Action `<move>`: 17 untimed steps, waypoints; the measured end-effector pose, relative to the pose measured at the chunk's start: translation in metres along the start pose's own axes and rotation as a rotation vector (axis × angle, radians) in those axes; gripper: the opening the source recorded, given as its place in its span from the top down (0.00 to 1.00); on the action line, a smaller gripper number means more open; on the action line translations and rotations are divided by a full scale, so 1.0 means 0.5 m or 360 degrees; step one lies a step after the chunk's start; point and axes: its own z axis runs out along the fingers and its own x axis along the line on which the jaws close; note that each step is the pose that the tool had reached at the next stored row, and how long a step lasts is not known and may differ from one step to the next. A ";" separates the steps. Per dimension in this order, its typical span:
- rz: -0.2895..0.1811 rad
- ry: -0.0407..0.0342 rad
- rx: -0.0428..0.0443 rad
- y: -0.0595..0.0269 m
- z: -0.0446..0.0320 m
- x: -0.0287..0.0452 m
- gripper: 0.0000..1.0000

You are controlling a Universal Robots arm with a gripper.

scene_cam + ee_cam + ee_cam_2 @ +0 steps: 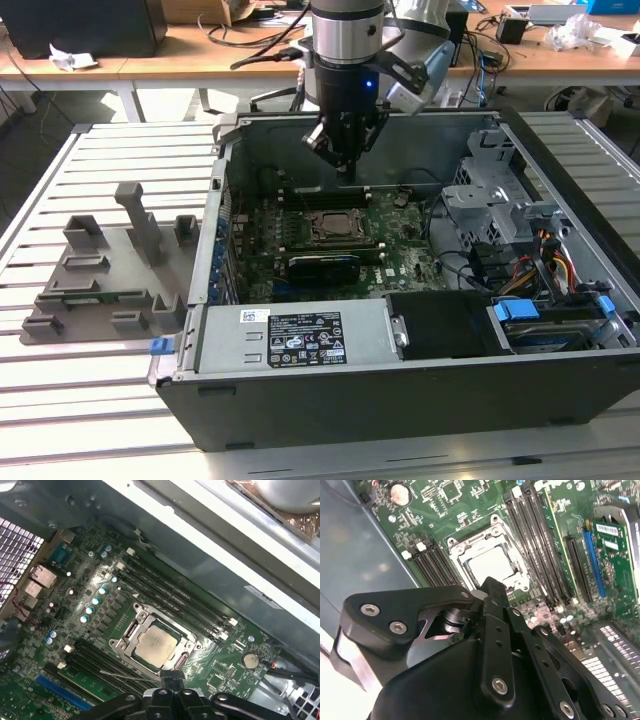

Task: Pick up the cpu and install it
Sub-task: 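Install the first cpu locking lever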

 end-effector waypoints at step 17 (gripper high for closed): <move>0.0494 0.0021 0.0021 0.000 0.001 0.000 0.89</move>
